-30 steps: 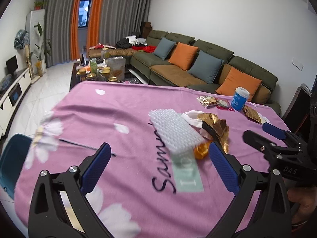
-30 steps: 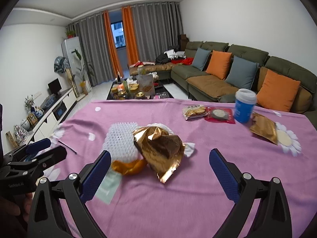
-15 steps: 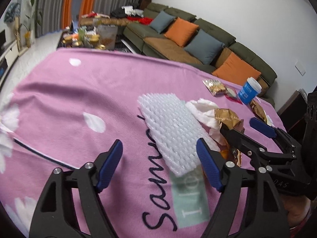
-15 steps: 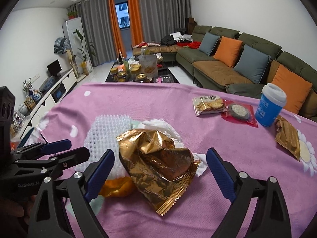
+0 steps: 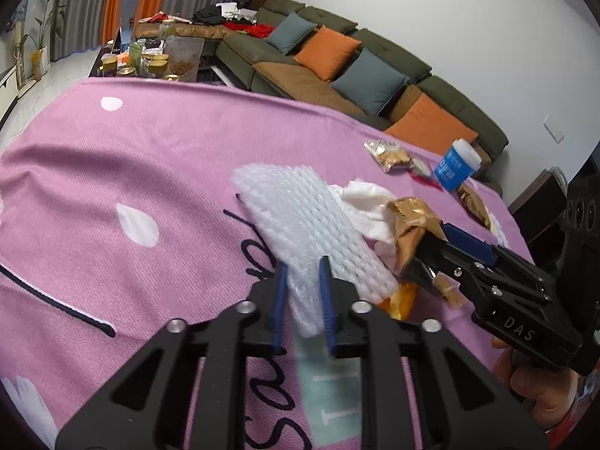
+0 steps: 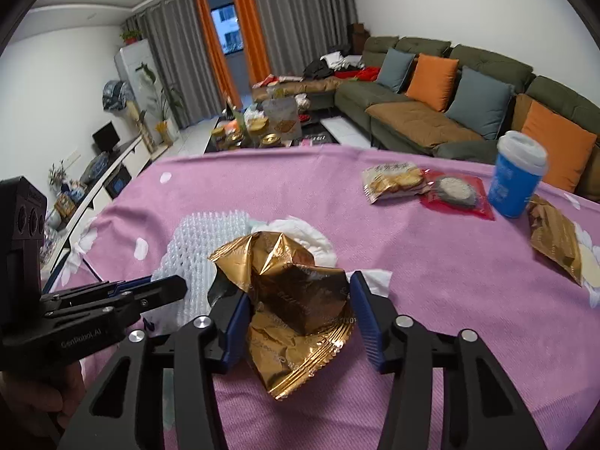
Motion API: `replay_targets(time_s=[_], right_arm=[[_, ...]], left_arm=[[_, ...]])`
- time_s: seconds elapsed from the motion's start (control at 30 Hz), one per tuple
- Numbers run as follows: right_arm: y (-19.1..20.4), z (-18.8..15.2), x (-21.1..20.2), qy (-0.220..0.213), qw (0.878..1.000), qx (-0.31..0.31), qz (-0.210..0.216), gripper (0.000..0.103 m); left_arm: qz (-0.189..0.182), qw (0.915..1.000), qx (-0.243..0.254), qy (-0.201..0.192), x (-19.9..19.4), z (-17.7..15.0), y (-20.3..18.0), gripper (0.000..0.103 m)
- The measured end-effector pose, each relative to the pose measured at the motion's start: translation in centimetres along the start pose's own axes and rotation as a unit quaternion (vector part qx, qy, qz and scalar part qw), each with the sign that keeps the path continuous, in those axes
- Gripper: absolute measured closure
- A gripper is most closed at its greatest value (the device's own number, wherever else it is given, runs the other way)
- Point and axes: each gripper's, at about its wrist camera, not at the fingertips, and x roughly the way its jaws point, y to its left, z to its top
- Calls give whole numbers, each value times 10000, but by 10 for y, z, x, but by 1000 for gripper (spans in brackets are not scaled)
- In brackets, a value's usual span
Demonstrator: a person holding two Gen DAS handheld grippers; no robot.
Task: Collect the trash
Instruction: 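Grasp the white foam net with the left gripper while the right gripper grasps the gold foil wrapper, then carry the foam net and gold wrapper over the blue bin and open both grippers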
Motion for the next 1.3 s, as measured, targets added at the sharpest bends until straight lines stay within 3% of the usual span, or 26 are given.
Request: replay_targets(time_s=[0.23, 0.53, 0.87, 1.3], right_arm=[[-1, 6, -30, -396, 9992, 66, -93, 65], [30, 20, -75, -869, 9960, -161, 95, 65], [130, 34, -89, -1115, 9869, -877, 769, 65], [261, 39, -63, -817, 9666, -1720, 1714, 65]], left_arm=[[61, 9979, 115, -629, -43, 4, -2, 90], [490, 9865, 302, -1532, -137, 3, 9, 90], [1128, 9670, 46, -2283, -250, -25, 60, 90], [2074, 9353, -639, -2794, -362, -73, 148, 90]])
